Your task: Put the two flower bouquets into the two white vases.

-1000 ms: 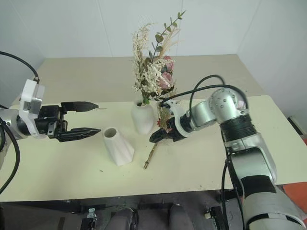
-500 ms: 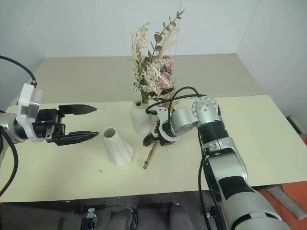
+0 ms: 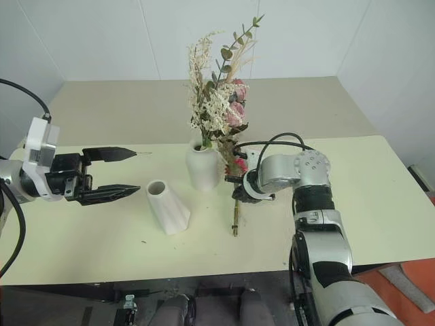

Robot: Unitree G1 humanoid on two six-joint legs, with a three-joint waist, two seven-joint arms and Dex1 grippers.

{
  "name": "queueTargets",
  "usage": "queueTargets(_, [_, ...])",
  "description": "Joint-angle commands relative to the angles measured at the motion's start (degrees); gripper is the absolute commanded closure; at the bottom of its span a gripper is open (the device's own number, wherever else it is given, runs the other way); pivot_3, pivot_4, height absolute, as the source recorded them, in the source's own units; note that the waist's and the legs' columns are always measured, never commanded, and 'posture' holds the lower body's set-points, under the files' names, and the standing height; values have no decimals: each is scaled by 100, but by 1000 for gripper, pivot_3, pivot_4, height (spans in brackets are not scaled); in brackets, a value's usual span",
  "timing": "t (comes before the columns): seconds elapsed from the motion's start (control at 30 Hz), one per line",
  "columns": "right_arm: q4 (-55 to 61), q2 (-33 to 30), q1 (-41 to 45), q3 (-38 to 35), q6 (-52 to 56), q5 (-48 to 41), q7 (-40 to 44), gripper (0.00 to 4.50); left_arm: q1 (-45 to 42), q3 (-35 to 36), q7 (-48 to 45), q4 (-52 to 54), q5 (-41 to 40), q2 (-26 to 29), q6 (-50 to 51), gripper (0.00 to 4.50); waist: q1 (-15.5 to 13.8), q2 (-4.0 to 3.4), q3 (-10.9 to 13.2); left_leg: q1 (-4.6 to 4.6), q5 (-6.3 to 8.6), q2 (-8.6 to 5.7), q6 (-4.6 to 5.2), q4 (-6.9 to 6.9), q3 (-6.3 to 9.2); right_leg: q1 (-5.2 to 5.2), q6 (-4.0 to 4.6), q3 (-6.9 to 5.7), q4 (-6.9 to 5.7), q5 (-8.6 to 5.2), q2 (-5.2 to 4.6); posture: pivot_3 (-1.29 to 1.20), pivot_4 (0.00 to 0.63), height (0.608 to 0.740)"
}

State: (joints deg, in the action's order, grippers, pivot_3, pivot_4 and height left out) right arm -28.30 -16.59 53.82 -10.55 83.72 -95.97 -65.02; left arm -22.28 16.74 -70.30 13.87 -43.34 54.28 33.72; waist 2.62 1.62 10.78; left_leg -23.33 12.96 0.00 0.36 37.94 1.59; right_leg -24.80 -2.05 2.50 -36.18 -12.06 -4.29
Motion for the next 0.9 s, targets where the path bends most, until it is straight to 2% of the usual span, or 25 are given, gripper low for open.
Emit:
queueTargets(0.03, [539,-230,-227,-349,-703,-388,-892,4484,-165,45,-48,-22,-57,17,-107,0,2,0,0,0,0,0,0,0,0,0,0,0,1,0,0,0,150,740])
queueTargets(0.13, [864,-477,-362,-553,-1273,-380,-1380,4484,-238,-11,-93,-85,-33,3,-134,0,2,0,0,-1,0,-1,0,0,-1,0,0,1,2,0,0,0,150,740])
queueTargets(0.2, [1141,-691,-409,-694,-1643,48,-1239,4484,-288,-51,-124,-125,-16,-6,-147,0,-4,0,0,-2,0,-1,0,0,-1,0,0,0,5,0,0,0,150,740])
queueTargets(0.23, [1303,-861,-421,-674,-1744,393,-908,4484,-316,-75,-146,-152,-8,-11,-156,0,-2,0,0,-3,0,-2,0,0,-1,0,-1,1,6,-1,-1,0,150,740])
queueTargets(0.37, [2560,-1754,-662,13,-2442,2304,1819,4484,-459,-196,-223,-286,42,-26,-215,0,-2,-2,1,-5,0,-3,0,0,-3,-2,-2,2,9,-2,0,0,150,740])
queueTargets(0.53, [3426,-1819,-983,-235,-3427,2992,4244,4484,-642,-306,-311,-449,88,-17,-246,0,76,-1,1,2,0,15,0,0,-6,-2,0,9,6,0,17,0,150,740])
queueTargets(0.6, [3641,-1814,-1071,-311,-3681,3109,5116,4484,-685,-320,-342,-488,89,-2,-243,0,75,-1,1,2,0,20,0,0,-6,-3,1,9,4,1,23,0,150,740])
queueTargets(0.7, [3729,-1831,-1073,-542,-3672,2775,6284,4484,-734,-307,-419,-550,62,47,-229,0,63,-1,1,1,0,21,0,0,-6,-3,2,9,5,2,22,0,150,740])
queueTargets(0.9, [3871,-2352,-1178,-788,-3245,2129,8674,4484,-696,-139,-925,-668,-192,314,-54,0,-15,-1,1,0,0,22,0,0,-6,-3,3,7,7,2,22,0,150,740])
